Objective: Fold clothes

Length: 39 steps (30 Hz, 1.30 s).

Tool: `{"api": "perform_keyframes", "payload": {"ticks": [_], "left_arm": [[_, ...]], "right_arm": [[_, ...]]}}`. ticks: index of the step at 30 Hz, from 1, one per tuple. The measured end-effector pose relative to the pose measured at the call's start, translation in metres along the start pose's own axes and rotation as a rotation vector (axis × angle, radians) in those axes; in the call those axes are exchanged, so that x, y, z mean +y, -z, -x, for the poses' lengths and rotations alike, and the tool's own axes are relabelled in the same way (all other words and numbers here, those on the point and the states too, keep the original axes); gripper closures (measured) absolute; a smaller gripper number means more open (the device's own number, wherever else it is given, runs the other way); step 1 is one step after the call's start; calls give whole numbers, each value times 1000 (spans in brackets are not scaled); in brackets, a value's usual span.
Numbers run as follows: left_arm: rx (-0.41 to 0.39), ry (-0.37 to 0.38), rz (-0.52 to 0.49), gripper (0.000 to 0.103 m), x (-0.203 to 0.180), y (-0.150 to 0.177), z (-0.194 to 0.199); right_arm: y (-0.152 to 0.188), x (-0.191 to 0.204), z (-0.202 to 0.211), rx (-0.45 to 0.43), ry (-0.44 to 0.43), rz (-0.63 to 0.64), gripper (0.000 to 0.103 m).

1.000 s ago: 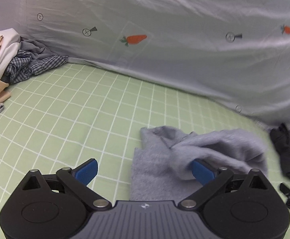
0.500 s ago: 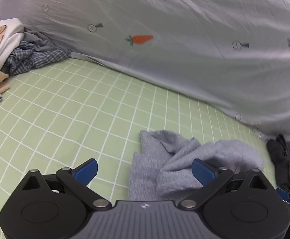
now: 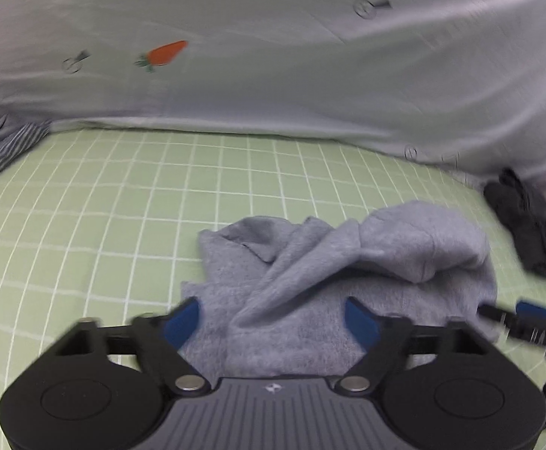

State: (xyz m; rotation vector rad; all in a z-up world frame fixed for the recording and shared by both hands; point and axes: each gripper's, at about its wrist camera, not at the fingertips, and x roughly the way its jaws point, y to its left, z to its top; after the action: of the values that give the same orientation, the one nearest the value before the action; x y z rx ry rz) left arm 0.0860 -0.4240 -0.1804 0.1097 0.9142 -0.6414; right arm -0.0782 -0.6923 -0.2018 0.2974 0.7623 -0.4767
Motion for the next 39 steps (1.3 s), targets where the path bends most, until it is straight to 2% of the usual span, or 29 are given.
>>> {"api": "perform_keyframes", "payload": {"ticks": [3, 4, 5, 6, 7, 8, 11, 15, 18, 21, 24, 26, 28, 30, 31, 32, 33, 35, 37, 39], "left_arm": [[9, -22, -25, 67, -5, 1, -6], [9, -31, -28, 80, -6, 1, -7], [6, -34, -27, 84, -6, 1, -7], [-1, -28, -20, 90, -5, 0, -5], [-13, -20, -18, 94, -4, 0, -2], [-30, -16, -22, 94, -5, -1, 3], [-79, 4, -9, 96, -6, -6, 22], [-149, 61, 89, 97, 2, -13, 56], [-181, 75, 144, 97, 11, -13, 79], [-158, 49, 184, 96, 24, -4, 80], [-43, -37, 278, 96, 45, 12, 54], [41, -101, 339, 96, 60, 23, 35], [73, -124, 387, 95, 73, 32, 30], [89, -134, 433, 88, 84, 40, 29], [88, -130, 456, 84, 89, 43, 30], [80, -120, 474, 81, 92, 45, 32], [77, -114, 482, 77, 93, 46, 33], [83, -117, 472, 74, 90, 47, 35], [89, -117, 449, 70, 84, 46, 34], [89, -103, 433, 65, 78, 49, 38]], "right_arm": [[-6, -12, -16, 41, -60, -83, 29], [-7, -15, -20, 55, -88, -108, 44], [-7, -17, -24, 68, -118, -132, 58], [-6, -19, -24, 55, -148, -151, 67], [-6, -20, -23, 38, -178, -168, 87], [-6, -18, -18, 16, -174, -160, 98], [-10, -13, 1, -55, -164, -126, 100], [-22, -19, 34, -141, -173, -151, 101], [-32, -21, 60, -199, -187, -159, 101], [-39, -22, 76, -220, -227, -167, 101], [-30, -12, 58, -130, -250, -161, 101], [-16, -2, 36, -35, -206, -138, 98], [-1, 8, 17, 56, -156, -69, 95], [8, 12, 12, 88, -128, -42, 77], [11, 11, 12, 91, -128, -44, 63], [11, 11, 15, 81, -127, -45, 53], [11, 10, 19, 67, -126, -46, 49], [11, 11, 26, 44, -121, -35, 26], [14, 15, 31, 29, -111, -8, 12], [16, 15, 35, 17, -97, 6, 12]]}}
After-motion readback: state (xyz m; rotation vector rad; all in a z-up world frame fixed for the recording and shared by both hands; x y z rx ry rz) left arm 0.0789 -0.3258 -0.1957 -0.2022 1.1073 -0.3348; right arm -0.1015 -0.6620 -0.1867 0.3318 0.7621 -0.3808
